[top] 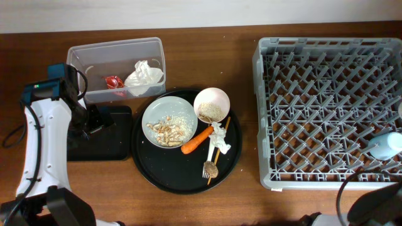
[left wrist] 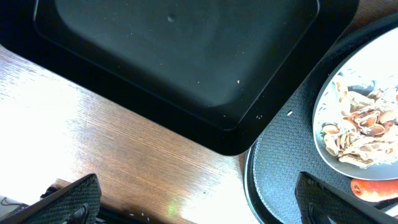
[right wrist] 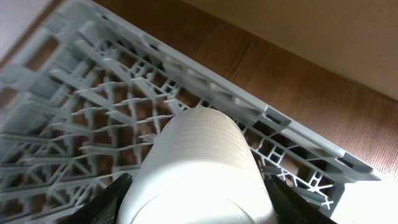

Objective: Sort waste into correct bins and load items into the dishwasher rack
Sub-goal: 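Grasp the white cup with the right gripper and place it in the rack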

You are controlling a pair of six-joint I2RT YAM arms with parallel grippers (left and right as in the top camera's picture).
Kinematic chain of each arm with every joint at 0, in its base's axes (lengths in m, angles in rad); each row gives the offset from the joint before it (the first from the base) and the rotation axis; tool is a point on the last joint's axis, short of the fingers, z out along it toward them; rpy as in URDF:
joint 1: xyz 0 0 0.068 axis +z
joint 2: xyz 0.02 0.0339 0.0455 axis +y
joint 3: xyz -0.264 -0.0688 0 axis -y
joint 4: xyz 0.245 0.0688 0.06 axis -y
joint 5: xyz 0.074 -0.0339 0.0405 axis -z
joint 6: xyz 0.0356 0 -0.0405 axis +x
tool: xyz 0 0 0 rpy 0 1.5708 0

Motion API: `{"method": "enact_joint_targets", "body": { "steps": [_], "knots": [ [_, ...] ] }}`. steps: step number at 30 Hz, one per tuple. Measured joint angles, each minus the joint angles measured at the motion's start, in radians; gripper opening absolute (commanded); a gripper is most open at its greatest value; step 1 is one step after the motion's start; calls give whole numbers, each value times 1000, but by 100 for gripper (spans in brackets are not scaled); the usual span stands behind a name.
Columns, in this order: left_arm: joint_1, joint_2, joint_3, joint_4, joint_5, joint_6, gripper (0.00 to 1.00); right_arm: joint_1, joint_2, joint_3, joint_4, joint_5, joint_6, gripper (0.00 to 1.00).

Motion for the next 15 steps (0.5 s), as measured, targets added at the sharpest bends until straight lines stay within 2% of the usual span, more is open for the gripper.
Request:
{"method": "enact_joint_targets", "body": {
  "steps": [3,8,9,10,11,13,15],
  "knots": [
    [0,0,0,-1,0,0,99,-23,113,0,53,0,0,57],
    [0,0,0,-1,0,0,100,-25,197,0,117,0,0,58],
    [0,0,0,-3,0,0,99,-25,209,0,126,0,0,76],
    [0,0,0,-3,0,0,99,-25,220,0,129,0,2,87],
    [0,0,0,-3,0,0,99,-25,227,0,129,0,0,88],
    [0,0,0,-3,0,0,99,-25,232,0,129,0,0,88],
    [0,0,0,-3,0,0,99,-25,232,0,128,-28,0,79]
  ]
}}
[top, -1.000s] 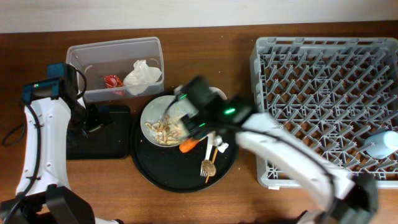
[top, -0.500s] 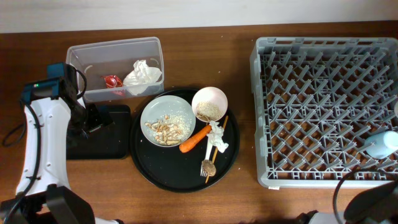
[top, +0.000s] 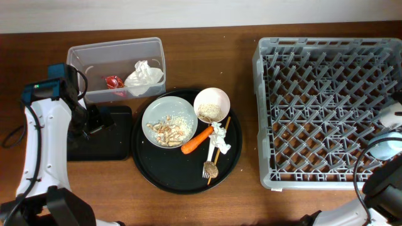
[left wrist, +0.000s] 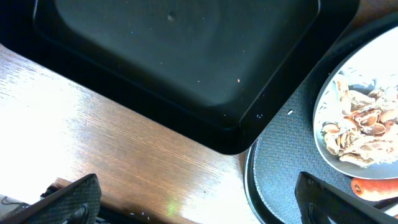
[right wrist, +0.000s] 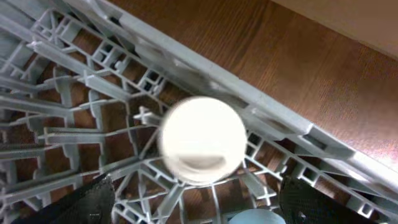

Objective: Sort waste into correct bins and load items into the dishwasher rack
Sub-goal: 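Grasp the white cup with the right gripper and place it in the rack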

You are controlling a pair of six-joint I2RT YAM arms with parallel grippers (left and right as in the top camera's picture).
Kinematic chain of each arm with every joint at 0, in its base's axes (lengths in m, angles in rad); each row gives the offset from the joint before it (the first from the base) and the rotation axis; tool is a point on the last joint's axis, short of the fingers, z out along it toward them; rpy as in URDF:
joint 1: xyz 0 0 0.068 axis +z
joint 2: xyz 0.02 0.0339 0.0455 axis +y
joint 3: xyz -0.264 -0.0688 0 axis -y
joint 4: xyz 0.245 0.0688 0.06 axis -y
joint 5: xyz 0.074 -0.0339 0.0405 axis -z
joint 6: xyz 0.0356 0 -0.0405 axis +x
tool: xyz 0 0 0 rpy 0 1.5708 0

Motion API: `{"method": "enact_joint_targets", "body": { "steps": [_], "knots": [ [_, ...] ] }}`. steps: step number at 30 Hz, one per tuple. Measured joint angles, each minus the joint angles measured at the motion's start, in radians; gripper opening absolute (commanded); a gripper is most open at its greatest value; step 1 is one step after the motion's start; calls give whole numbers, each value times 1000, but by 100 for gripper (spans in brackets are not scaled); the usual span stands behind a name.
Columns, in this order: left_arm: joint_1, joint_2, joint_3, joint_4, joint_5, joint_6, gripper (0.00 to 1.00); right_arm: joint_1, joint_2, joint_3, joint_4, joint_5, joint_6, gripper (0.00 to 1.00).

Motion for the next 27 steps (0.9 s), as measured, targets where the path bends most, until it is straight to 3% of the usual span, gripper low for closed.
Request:
{"method": "enact_joint_targets", "body": {
  "steps": [2,3,4,5,6,7,12,18,23,27],
  "knots": [
    [0,0,0,0,0,0,99,5,0,0,0,-95,-25,65],
    [0,0,0,0,0,0,99,32,-6,0,-7,-170,-64,50],
    [0,0,0,0,0,0,99,91,-26,4,-34,-217,-105,41],
    [0,0,0,0,0,0,99,168,-45,14,-88,-237,-143,36],
    [0,0,0,0,0,0,99,341,-64,23,-154,-267,-199,29],
    [0,0,0,0,0,0,99,437,-66,26,-204,-278,-224,16],
    [0,0,-1,0,0,0,99,790,-65,5,-327,-215,-243,13],
    [0,0,-1,0,0,0,99,848,4,-83,-257,-150,-223,12],
    [0,0,-1,0,0,0,99,846,29,-87,-256,-368,-387,12],
    [0,0,-1,0,0,0,99,926,29,-90,-258,-434,-423,16]
  ]
}}
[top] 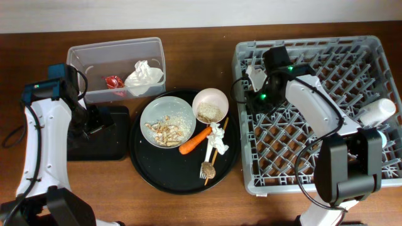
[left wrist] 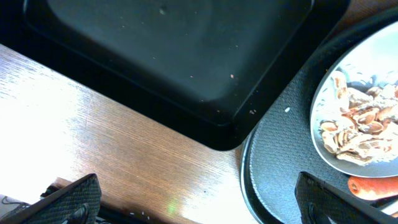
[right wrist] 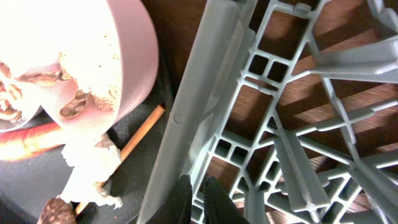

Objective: Sort waste into correct bins and load items into the dishwasher rack
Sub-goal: 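Grasp the white cup with the right gripper and place it in the rack, then grasp the pink bowl with the left gripper and lift it off the platter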

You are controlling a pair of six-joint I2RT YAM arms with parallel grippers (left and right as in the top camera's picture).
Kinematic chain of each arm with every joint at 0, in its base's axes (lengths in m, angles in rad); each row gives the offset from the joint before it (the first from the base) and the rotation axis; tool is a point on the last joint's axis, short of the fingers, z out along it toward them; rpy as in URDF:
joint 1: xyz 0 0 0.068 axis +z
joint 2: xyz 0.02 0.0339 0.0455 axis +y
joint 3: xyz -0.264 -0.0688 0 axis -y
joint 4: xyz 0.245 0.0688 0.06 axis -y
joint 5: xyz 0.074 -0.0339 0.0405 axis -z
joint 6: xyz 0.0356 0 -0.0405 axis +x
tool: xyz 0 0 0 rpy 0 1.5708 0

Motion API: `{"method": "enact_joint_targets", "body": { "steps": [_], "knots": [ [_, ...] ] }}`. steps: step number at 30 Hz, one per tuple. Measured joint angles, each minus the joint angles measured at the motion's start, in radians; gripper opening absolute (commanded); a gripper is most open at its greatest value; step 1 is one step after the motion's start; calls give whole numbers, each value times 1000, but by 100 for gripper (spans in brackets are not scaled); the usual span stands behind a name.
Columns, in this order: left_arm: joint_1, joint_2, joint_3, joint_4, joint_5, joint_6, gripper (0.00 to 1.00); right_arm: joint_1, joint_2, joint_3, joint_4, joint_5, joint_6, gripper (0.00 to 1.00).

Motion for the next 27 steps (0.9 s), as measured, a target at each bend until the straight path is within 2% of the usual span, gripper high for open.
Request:
{"method": "enact_joint_targets", "body": {
  "steps": [3,5,6,8,9,10,11,12,14,15,17,20,21,27],
  "knots": [
    [0,0,0,0,0,0,99,5,0,-2,-4,44,57,25],
    [0,0,0,0,0,0,99,13,-14,5,-54,158,124,40],
    [0,0,0,1,0,0,99,13,-51,25,-82,197,141,41],
    [0,0,0,2,0,0,99,13,-230,87,-130,238,161,50],
    [-6,0,0,8,0,0,99,13,-291,96,-201,268,193,52],
    [-34,0,-1,27,-1,0,99,13,-319,96,-241,300,216,54],
    [-85,0,-1,61,-5,11,99,-9,-346,97,-303,332,262,61],
    [-193,0,-1,102,2,30,99,-56,-362,97,-324,362,311,66],
    [-310,0,-4,188,-2,58,99,-208,-373,97,-380,360,349,68],
    [-439,0,-4,272,3,73,99,-304,-377,97,-402,367,365,68],
    [-583,0,-8,397,8,101,99,-433,-382,97,-461,360,370,68],
    [-747,5,-9,590,8,148,98,-472,-383,97,-496,361,370,68],
    [-800,29,-8,645,8,162,95,-472,-383,97,-502,360,370,68],
    [-902,285,-7,770,4,173,91,-472,-385,97,-505,360,367,68]
  ]
}}
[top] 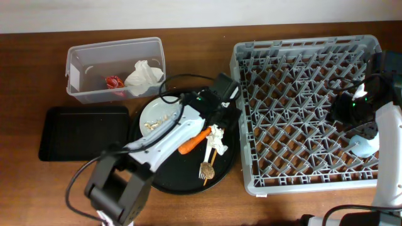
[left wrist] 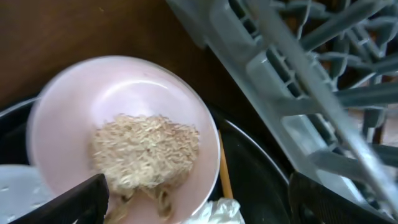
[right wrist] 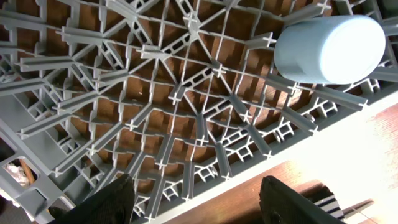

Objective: Sort waste into correct bins and load items into the dishwasher rack
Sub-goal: 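Grasp the pink bowl with the left gripper and lift it off the platter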

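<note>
In the left wrist view a pink bowl [left wrist: 124, 143] of rice-like leftovers lies right under my left gripper [left wrist: 196, 205], which is open with one finger on each side. From overhead the left arm [top: 182, 125] reaches across the round black tray [top: 169, 179] and hides the bowl. The grey dishwasher rack [top: 308, 182] fills the right side. A pale blue cup [right wrist: 329, 46] lies on its side in the rack [right wrist: 186, 124]. My right gripper [right wrist: 202, 199] hangs open over the rack's front right part, apart from the cup [top: 364, 144].
On the round tray are a white plate [top: 151, 116] with scraps, a carrot [top: 196, 139], crumpled tissue [top: 218, 137], chopsticks [left wrist: 224, 174] and a fork [top: 207, 168]. A clear bin [top: 81, 94] holds tissue and a red wrapper. A black rectangular tray [top: 85, 133] lies at the left.
My left arm has gone from over the black rectangular tray at the far left to over the pink bowl. My right gripper has left the rack's left edge and is open over its right part.
My right gripper first held a pale cup over the rack's right front corner, then was open above the cup in the rack. Later it was at the rack's left edge, and the rack stood further left. Now the left gripper brackets the pink bowl.
</note>
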You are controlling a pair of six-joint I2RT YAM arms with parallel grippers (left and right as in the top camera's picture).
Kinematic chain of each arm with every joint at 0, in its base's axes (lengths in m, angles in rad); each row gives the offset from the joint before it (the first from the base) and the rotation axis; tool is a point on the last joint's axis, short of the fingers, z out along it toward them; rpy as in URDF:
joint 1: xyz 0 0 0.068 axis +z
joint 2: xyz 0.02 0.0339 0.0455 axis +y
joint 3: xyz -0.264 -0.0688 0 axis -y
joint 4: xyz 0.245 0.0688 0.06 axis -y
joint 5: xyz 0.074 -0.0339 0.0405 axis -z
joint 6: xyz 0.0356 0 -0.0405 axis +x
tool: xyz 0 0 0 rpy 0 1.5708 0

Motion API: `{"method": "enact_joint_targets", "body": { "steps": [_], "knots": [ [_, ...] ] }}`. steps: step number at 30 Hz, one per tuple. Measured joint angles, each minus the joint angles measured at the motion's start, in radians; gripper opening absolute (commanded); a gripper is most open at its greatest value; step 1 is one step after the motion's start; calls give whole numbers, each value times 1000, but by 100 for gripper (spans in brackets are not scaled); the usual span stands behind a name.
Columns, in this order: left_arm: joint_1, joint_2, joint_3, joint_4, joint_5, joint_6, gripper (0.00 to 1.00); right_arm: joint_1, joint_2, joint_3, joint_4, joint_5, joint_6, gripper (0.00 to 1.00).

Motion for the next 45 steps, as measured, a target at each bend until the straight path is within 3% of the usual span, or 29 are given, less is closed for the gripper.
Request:
{"method": "enact_joint_targets", "body": {
  "steps": [7,16,19,29,36,40,45],
  "knots": [
    [-2,82,0,70,0,4,72,0,0,0,0,0,-1,68],
    [-9,123,0,92,0,8,14,0,-1,0,0,0,-1,68],
    [-10,123,0,92,3,8,2,0,-1,0,0,0,-1,68],
    [-14,117,23,8,-58,35,1,0,-1,0,0,0,-5,69],
    [3,-79,26,-189,-95,45,1,0,-2,0,0,0,-5,68],
    [143,-212,33,-404,-82,-16,0,0,-2,0,0,0,-7,69],
    [468,-229,33,-555,57,-65,1,0,-2,0,-1,0,-8,69]
  ]
}}
